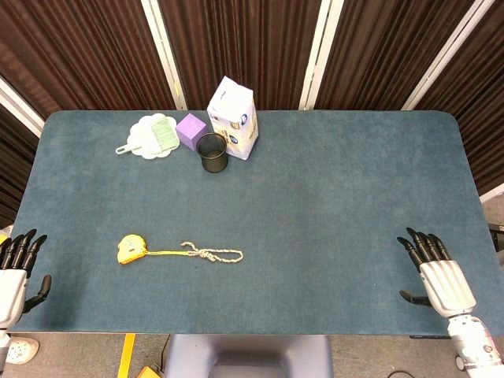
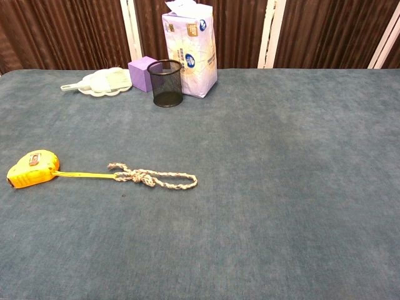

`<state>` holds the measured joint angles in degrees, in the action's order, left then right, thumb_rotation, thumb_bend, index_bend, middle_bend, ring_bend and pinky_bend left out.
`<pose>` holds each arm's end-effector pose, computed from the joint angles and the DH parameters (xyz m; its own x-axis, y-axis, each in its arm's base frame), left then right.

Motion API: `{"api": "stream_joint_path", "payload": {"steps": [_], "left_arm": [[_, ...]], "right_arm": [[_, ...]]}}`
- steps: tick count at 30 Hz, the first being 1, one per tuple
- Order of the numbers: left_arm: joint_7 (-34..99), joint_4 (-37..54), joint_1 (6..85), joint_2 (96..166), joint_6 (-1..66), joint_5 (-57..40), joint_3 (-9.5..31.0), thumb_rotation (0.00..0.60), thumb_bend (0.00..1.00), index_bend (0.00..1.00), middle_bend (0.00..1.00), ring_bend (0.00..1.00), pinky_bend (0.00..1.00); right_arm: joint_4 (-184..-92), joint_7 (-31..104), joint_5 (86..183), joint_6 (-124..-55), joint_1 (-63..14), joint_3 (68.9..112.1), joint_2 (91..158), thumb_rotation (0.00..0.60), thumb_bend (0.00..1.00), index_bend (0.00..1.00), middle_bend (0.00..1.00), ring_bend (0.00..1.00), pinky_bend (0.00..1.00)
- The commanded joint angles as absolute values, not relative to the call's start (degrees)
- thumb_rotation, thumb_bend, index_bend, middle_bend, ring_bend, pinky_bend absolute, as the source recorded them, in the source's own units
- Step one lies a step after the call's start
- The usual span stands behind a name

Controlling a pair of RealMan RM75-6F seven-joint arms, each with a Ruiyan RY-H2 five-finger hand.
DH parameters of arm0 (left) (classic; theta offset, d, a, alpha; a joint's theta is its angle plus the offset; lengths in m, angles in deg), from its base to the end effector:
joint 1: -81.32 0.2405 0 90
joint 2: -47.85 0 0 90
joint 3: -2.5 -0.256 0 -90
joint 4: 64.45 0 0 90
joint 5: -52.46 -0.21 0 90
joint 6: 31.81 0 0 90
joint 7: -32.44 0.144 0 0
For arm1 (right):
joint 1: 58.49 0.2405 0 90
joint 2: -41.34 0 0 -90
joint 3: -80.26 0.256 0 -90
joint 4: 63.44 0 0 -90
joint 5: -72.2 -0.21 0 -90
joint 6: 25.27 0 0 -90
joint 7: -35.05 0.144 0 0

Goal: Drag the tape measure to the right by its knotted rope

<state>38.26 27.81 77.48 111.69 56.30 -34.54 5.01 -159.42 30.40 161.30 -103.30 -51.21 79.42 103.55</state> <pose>-0.3098 0.1741 0.1659 0.4927 -0.0387 0.8694 0.8699 -0.0069 -0.4933 -0.2986 -0.1766 0.1362 0.4577 -0.1656 0.8735 -0.8887 -0.1143 0.4440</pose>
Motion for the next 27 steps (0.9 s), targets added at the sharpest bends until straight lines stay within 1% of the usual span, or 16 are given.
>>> {"api": "stream_joint_path", "payload": {"steps": [1, 12, 17, 19, 22, 27], "left_arm": [[38.30, 27.70, 77.48, 111.68, 56.27, -34.49, 5.03, 0.600, 0.46, 0.07, 0.00, 0.00, 0.06], [37.80, 27.78, 77.21, 111.58, 55.76, -34.27, 5.15, 0.600, 0.47, 0.07, 0.00, 0.00, 0.06], [37.38, 28.16, 77.72, 111.28, 56.60, -34.80, 4.85, 0.600, 0.46, 0.07, 0.00, 0.00, 0.06], [37.20, 28.36, 77.82, 111.20, 56.76, -34.91, 4.80, 0.600, 0.46, 0.07, 0.00, 0.00, 0.06], [37.28, 28.46, 77.74, 111.22, 56.55, -34.80, 4.84, 0.600, 0.47, 0.07, 0.00, 0.00, 0.06], [37.05, 28.71, 78.03, 110.93, 56.77, -34.32, 4.93, 0.600, 0.46, 0.07, 0.00, 0.00, 0.06]], "right_arm": [[-159.32, 30.27, 161.23, -103.13, -51.12, 79.44, 103.64, 0.600, 0.00, 0.21, 0.00, 0.00, 0.00], [-159.21, 30.12, 161.17, -103.39, -51.18, 79.51, 103.83, 0.600, 0.00, 0.21, 0.00, 0.00, 0.00], [-158.61, 31.41, 162.99, -103.02, -50.64, 78.95, 103.81, 0.600, 0.00, 0.21, 0.00, 0.00, 0.00], [-157.37, 33.28, 164.76, -102.92, -49.90, 78.81, 104.41, 0.600, 0.00, 0.23, 0.00, 0.00, 0.00], [-156.02, 37.63, 166.42, -101.23, -48.02, 78.75, 104.96, 0.600, 0.00, 0.29, 0.01, 0.00, 0.00], [-156.59, 39.39, 165.74, -95.29, -42.65, 81.05, 104.88, 0.600, 0.00, 0.31, 0.01, 0.00, 0.00]]}}
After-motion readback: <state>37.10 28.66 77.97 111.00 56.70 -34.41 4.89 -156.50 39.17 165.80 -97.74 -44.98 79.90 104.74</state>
